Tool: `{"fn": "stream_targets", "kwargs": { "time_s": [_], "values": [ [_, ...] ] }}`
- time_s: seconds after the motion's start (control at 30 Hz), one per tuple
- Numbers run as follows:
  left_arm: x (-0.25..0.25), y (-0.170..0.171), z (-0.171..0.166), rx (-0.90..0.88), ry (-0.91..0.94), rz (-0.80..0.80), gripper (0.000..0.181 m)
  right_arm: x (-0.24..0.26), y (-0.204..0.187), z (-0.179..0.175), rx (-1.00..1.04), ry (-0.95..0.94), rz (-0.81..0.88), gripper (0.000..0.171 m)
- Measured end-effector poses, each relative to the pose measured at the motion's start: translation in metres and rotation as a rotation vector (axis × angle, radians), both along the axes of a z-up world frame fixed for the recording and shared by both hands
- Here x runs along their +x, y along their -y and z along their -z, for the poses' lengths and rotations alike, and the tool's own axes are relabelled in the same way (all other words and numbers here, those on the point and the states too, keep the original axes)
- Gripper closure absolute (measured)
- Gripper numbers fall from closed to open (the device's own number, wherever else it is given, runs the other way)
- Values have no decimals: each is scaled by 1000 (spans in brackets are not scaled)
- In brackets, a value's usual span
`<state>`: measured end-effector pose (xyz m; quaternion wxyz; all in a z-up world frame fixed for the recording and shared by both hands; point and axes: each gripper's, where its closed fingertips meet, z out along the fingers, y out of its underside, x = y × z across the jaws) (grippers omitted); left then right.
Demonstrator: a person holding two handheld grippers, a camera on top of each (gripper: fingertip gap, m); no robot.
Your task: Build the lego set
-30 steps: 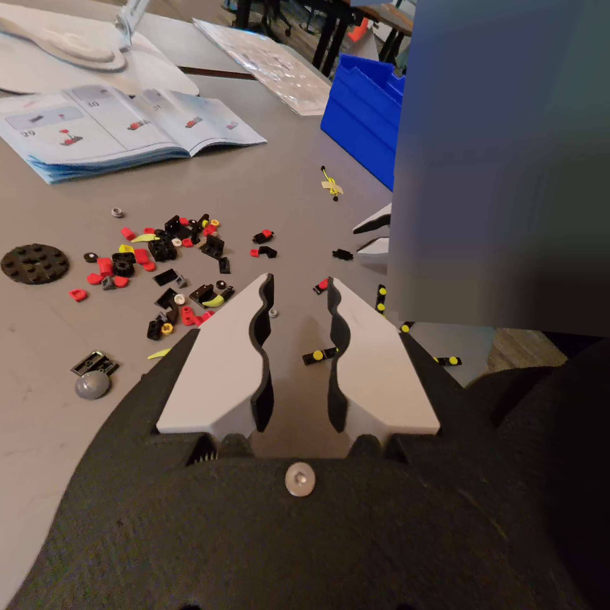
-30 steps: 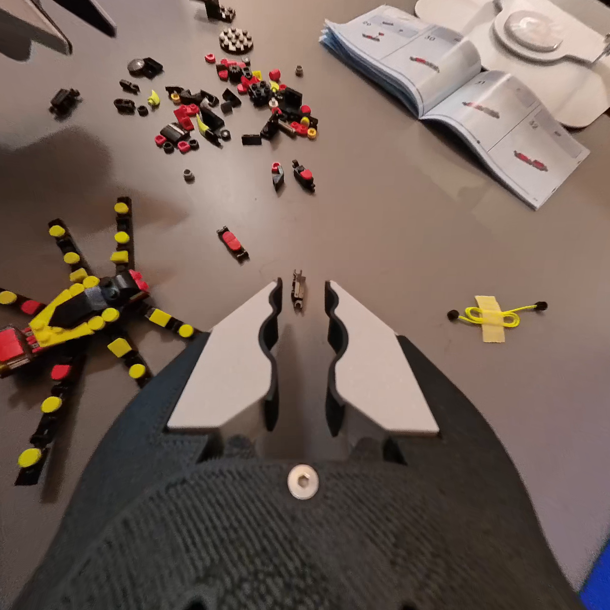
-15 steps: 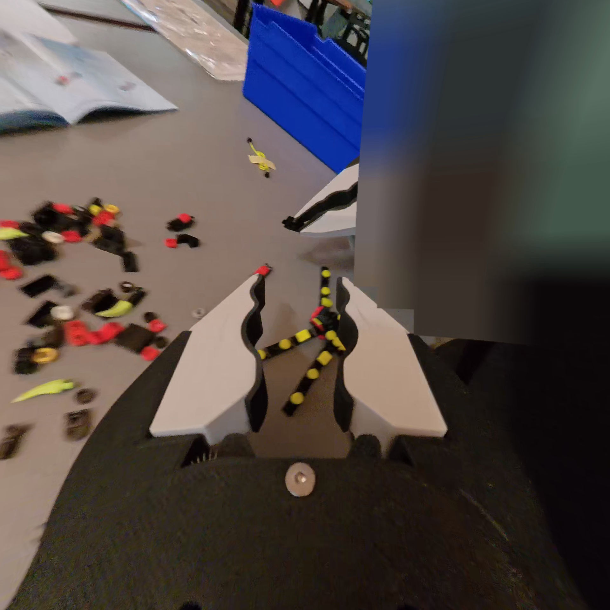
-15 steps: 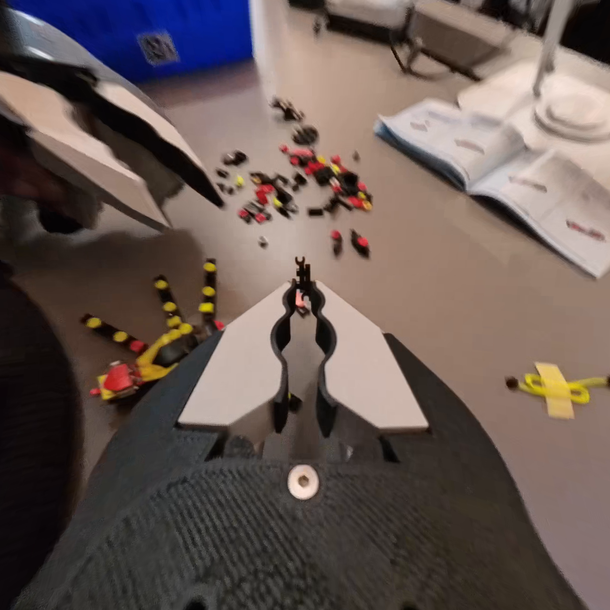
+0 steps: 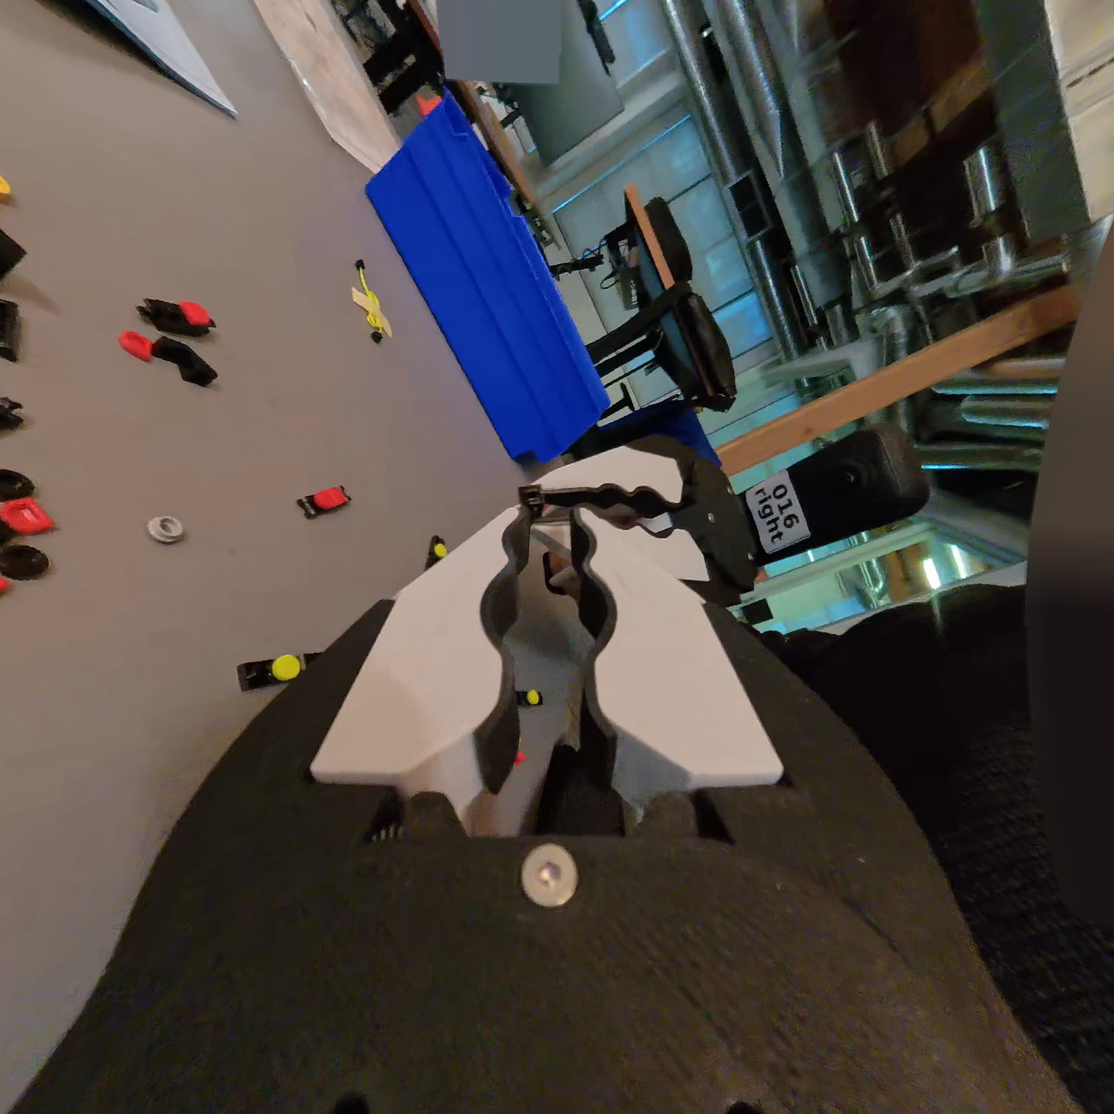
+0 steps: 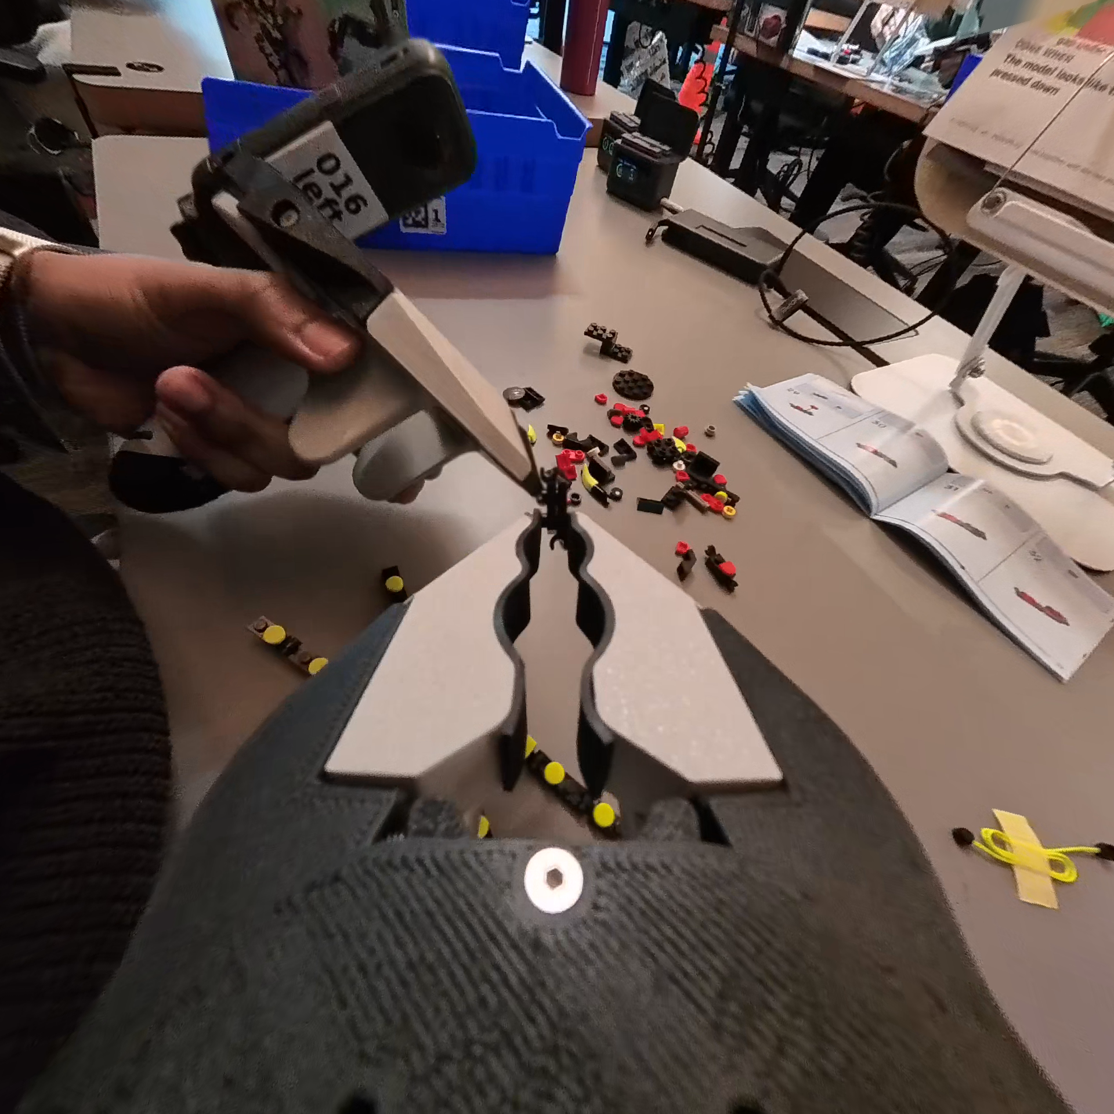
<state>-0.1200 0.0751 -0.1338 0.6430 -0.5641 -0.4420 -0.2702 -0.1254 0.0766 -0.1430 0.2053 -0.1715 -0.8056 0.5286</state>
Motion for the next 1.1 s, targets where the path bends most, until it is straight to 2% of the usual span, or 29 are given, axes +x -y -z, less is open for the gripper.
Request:
{"fn": "stream_targets", "kwargs": {
  "time_s": [0.13, 0.33, 0.4, 0.57, 0.7, 0.73, 0.9, 1.0, 1.1],
  "values": [
    [-2, 2, 3, -4, 21, -22, 169, 2, 4, -3, -6, -24, -3, 165],
    [-6, 7, 2, -3, 12, -49, 176, 7, 13, 0, -16, 11, -17, 164],
    [-7, 10, 0, -13, -19, -51, 177, 12, 16, -1, -59, 57, -53, 154],
    [8, 8, -11, 10, -120, 107, 178, 17, 9, -15, -299, 292, -127, 148],
    [21, 6, -10, -8, -161, 210, 178, 37, 7, -20, -445, 553, -311, 152],
    [24, 5, -10, -6, -166, 236, 178, 38, 6, -20, -454, 569, -323, 157],
    [37, 0, -10, -15, -184, 306, 178, 45, 9, -14, -387, 548, -349, 153],
    [40, -1, -12, 8, -166, 329, 178, 48, 11, -15, -385, 554, -367, 164],
    [46, -1, -11, -5, -185, 363, 178, 54, 10, -14, -379, 579, -407, 165]
  ]
}}
